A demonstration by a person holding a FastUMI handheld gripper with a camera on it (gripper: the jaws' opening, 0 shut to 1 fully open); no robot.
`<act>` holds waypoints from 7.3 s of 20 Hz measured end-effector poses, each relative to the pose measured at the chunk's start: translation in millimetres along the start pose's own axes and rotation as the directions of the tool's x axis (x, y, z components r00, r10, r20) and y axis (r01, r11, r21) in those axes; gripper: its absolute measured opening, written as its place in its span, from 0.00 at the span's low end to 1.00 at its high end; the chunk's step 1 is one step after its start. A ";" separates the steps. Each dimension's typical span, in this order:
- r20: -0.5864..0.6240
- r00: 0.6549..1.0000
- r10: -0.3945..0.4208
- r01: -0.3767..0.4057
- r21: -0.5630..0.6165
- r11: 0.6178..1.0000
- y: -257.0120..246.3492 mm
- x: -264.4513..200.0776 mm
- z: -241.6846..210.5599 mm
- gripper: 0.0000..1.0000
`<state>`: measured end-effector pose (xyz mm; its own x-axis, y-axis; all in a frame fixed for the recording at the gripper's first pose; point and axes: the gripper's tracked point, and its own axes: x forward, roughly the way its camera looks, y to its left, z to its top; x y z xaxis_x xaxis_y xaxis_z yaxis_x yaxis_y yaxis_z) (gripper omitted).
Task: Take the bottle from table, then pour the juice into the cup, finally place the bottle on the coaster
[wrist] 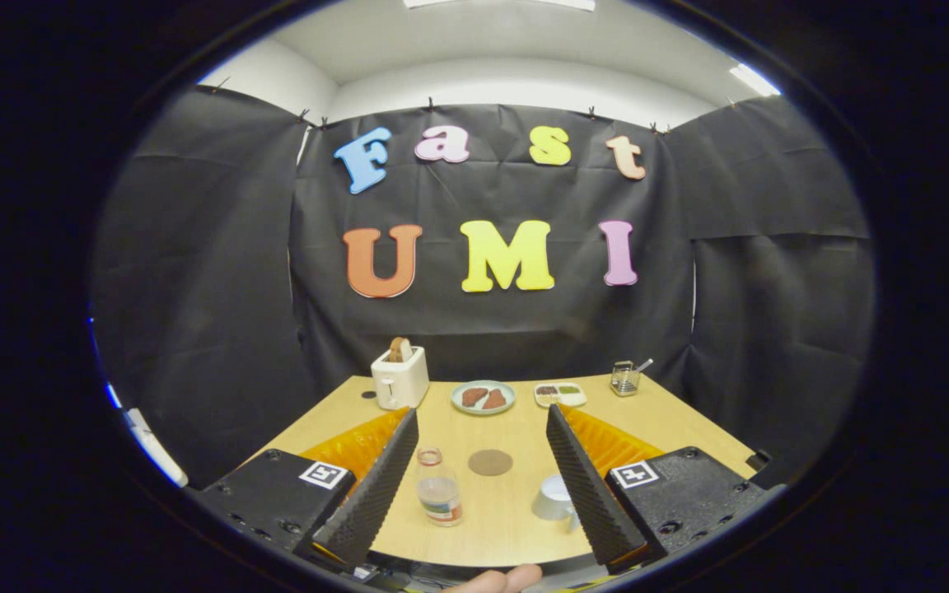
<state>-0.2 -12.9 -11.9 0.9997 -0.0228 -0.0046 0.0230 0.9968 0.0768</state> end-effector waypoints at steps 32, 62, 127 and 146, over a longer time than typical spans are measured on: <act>0.041 0.999 0.004 -0.005 0.024 1.000 73.9 -3.9 -52.8 1.00; 0.061 0.998 -0.013 0.010 0.056 0.998 59.2 117.5 -217.6 1.00; 0.177 0.970 0.166 -0.148 0.974 -0.170 23.4 146.4 -147.8 0.76; 0.243 0.962 0.125 -0.197 0.933 -0.301 6.3 147.8 -120.7 0.76</act>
<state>147.4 -0.7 -132.4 0.9653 0.0836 0.2473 -0.2008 -0.3673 0.9082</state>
